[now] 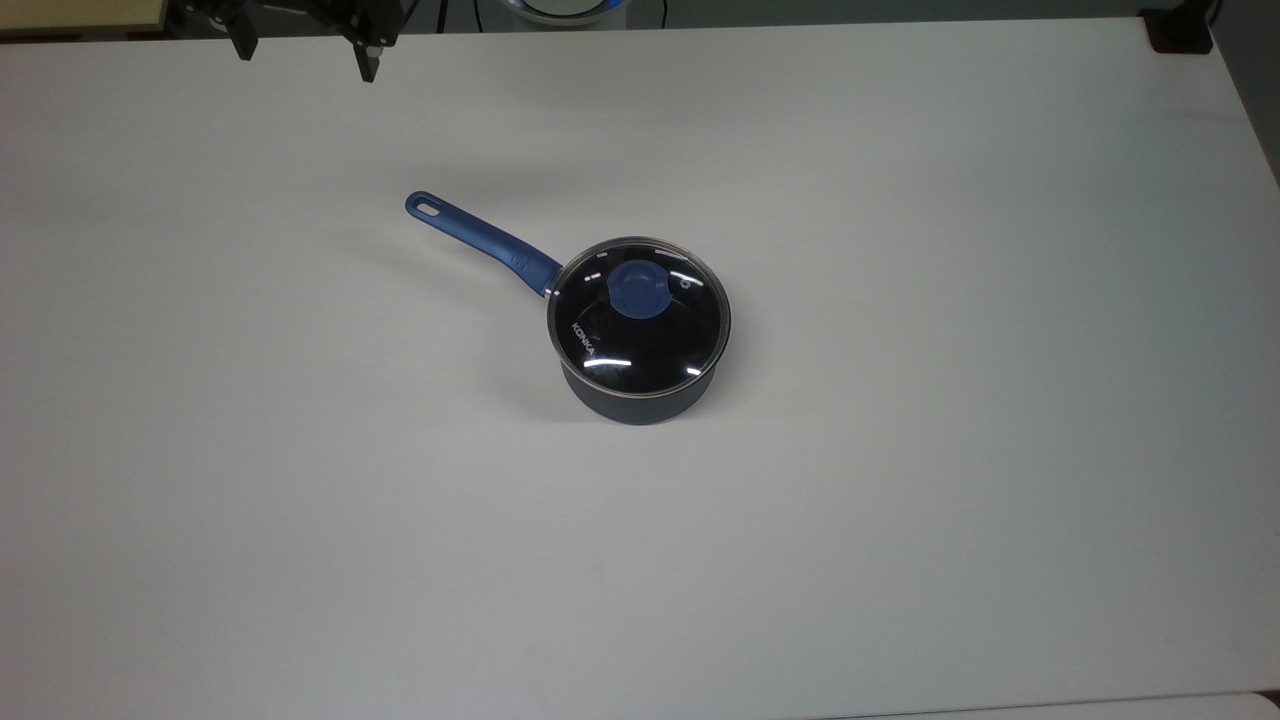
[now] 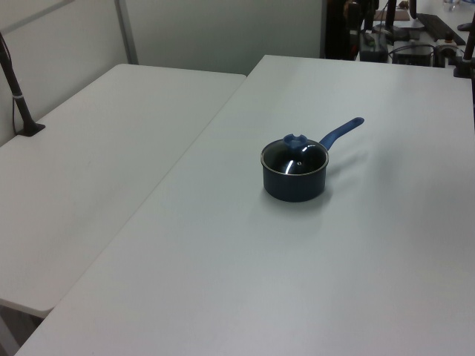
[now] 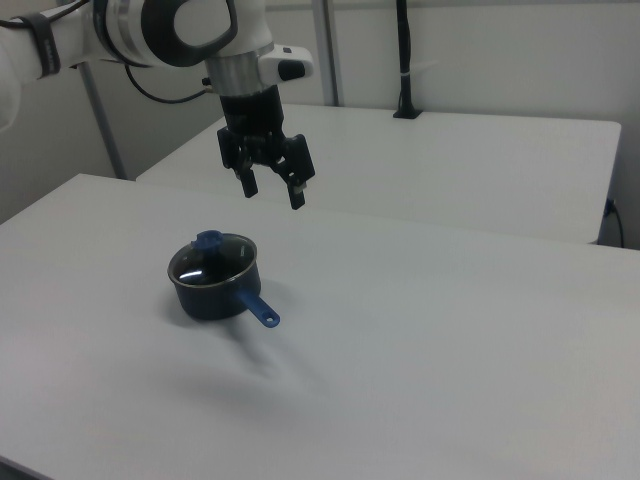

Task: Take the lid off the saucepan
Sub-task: 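Move the open gripper down over the blue knob of the glass lid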

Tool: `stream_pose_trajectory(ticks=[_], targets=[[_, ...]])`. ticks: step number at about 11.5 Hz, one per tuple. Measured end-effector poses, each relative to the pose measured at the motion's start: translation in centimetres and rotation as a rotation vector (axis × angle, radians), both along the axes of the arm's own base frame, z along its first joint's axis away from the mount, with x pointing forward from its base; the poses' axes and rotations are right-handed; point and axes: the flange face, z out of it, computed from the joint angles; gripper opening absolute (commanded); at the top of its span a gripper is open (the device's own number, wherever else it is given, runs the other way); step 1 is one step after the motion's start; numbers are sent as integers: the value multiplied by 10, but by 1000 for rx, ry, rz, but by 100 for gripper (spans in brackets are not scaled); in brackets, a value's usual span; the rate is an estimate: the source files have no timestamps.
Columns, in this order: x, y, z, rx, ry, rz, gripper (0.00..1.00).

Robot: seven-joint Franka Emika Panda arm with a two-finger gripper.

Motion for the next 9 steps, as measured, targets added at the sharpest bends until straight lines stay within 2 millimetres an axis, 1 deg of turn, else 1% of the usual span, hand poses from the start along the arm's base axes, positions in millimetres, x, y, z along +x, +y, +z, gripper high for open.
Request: stream_pose_trajectory(ticks=[1,4,9], targets=[[0,0,0,0,-1,0,100],[3,9,-4,3,8,18,100],[5,11,-7,13,11,19,100]])
